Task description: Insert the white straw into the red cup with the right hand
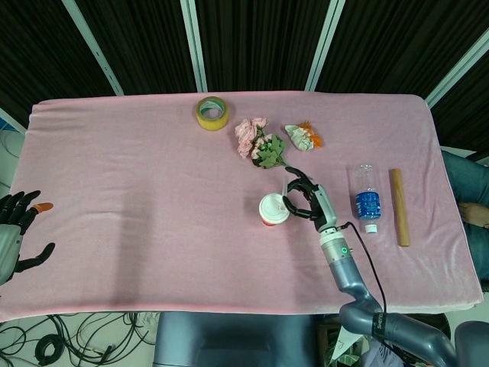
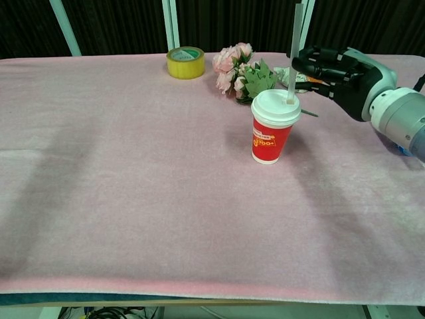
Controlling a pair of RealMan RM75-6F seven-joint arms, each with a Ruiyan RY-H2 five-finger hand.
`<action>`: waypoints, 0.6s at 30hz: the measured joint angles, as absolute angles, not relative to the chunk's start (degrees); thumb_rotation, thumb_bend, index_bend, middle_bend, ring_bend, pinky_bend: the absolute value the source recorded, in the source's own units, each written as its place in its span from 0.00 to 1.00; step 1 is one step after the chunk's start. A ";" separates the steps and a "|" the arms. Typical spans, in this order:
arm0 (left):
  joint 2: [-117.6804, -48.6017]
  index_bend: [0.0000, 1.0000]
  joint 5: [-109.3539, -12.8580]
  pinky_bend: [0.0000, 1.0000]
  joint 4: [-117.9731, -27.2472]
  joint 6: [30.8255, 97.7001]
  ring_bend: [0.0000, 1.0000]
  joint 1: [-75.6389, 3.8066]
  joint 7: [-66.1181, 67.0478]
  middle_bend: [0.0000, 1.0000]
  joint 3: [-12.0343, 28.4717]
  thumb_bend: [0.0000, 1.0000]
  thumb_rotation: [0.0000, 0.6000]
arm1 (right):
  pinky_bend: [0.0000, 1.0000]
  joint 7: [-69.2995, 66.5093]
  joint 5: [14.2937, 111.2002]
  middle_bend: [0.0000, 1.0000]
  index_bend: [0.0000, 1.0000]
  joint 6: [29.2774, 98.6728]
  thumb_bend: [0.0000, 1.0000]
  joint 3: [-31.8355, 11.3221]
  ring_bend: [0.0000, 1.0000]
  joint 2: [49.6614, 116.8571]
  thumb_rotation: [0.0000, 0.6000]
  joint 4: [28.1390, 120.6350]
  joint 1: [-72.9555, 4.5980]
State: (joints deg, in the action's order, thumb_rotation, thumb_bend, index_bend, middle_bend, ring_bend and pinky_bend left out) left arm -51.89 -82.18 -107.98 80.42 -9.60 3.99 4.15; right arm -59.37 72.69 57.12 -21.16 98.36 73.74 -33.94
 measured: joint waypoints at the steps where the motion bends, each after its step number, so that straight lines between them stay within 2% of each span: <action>1: -51.88 0.24 -82.16 0.00 -107.97 80.38 0.00 -9.61 3.97 0.08 4.15 0.27 1.00 | 0.20 -59.60 72.81 0.13 0.65 57.11 0.36 -21.01 0.03 98.54 1.00 73.41 -33.93; 18: -51.97 0.24 -82.02 0.00 -107.79 80.21 0.00 -9.67 4.02 0.08 4.14 0.27 1.00 | 0.20 -64.49 75.78 0.14 0.65 57.53 0.36 -18.36 0.03 101.72 1.00 66.74 -33.65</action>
State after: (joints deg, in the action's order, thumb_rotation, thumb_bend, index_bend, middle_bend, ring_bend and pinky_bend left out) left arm -51.97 -82.02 -107.79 80.21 -9.67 4.02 4.14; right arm -64.49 75.78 57.53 -18.36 101.72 66.74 -33.65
